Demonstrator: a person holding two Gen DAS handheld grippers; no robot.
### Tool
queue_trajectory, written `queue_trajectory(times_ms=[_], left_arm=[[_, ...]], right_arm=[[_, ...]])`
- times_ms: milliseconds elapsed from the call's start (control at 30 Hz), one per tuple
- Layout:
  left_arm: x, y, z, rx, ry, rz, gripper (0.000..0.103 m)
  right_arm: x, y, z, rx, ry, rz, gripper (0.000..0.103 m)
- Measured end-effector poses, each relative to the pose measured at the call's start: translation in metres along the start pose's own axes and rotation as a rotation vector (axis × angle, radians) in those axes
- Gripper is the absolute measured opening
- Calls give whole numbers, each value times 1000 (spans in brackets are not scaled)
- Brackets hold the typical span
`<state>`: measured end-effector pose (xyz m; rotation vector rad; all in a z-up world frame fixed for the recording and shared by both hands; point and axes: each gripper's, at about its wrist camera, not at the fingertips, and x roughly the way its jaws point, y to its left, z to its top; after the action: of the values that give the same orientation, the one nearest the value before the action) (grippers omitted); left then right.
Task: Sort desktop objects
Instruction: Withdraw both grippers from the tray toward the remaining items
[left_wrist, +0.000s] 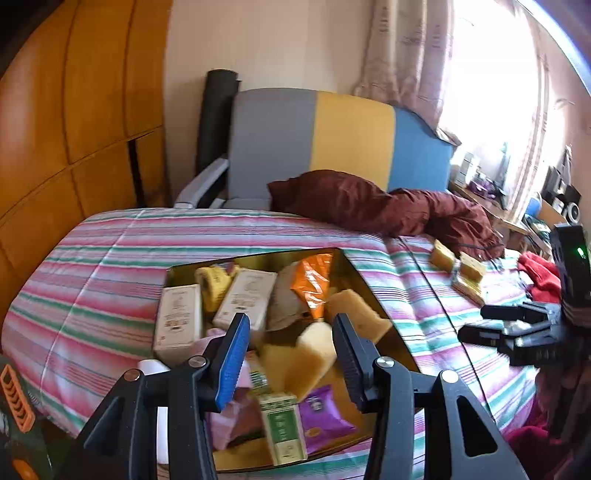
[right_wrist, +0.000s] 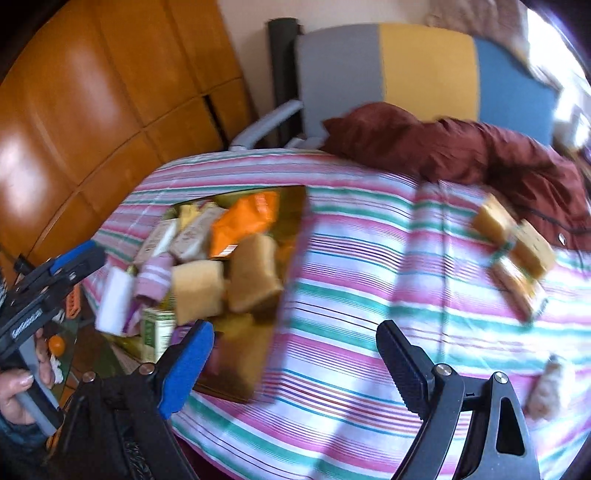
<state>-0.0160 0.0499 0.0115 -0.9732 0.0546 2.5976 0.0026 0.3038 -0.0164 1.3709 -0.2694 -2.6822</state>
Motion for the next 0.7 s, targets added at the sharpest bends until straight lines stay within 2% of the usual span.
queue_trajectory(times_ms=[300,467,533,700], left_arm=[[15,-54,8,118,45,-109,47],[28,-91,9,188,88,-185,47],[34,-107,11,210,112,-221,47],[54,-142,14,233,189,-296,47]], right_arm=[[-40,-122,-1,231,44,-240,91],[-49,-200,-13,374,124,-374,97],[-45,-225,-20,424,162,-399,97],[-22,-261,-36,524,226,-362,96]])
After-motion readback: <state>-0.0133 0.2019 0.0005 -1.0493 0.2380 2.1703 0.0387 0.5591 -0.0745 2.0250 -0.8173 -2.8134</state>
